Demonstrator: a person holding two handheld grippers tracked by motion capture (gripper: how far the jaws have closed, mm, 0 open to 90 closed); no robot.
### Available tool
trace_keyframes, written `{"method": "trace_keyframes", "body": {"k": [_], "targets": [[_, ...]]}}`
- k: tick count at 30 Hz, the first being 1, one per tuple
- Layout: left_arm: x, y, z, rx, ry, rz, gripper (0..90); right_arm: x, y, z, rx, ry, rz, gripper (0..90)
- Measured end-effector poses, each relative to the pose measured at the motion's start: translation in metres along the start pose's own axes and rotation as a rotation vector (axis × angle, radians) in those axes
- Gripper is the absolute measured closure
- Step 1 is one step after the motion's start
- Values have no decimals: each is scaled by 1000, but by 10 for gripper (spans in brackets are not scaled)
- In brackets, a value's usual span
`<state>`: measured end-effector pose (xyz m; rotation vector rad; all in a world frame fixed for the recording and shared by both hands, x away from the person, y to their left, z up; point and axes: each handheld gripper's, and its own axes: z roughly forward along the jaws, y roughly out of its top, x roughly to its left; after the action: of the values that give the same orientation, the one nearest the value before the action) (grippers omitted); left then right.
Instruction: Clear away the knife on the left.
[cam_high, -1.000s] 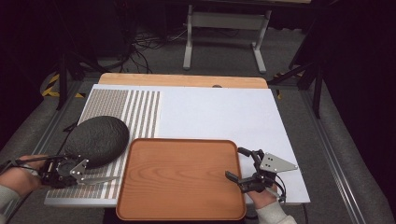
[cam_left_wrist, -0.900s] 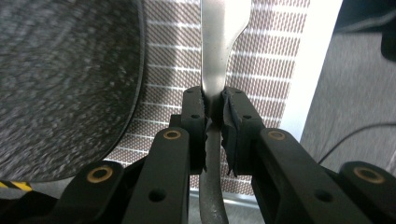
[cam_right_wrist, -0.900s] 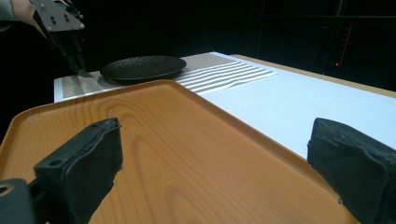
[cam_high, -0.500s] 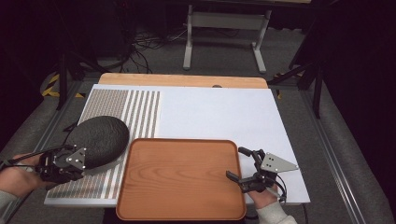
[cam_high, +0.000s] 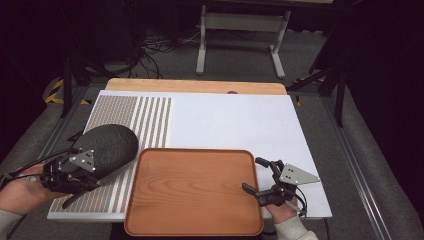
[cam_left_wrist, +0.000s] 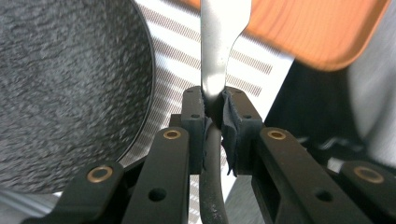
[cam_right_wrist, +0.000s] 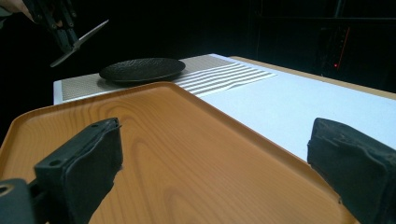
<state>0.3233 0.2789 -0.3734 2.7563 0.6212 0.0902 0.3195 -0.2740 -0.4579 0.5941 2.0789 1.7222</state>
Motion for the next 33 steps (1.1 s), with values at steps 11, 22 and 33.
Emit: {"method": "trace_keyframes", "body": {"k": [11, 22, 33], "targets": [[-5, 13, 0, -106, -62, -141, 800, 0, 0, -1, -4, 1, 2, 38], [-20, 22, 7, -158, -52, -188, 800, 0, 0, -1, -5, 2, -1, 39], [-35, 39, 20, -216, -98, -178, 799, 1, 0, 1, 8, 9, -7, 41]]}}
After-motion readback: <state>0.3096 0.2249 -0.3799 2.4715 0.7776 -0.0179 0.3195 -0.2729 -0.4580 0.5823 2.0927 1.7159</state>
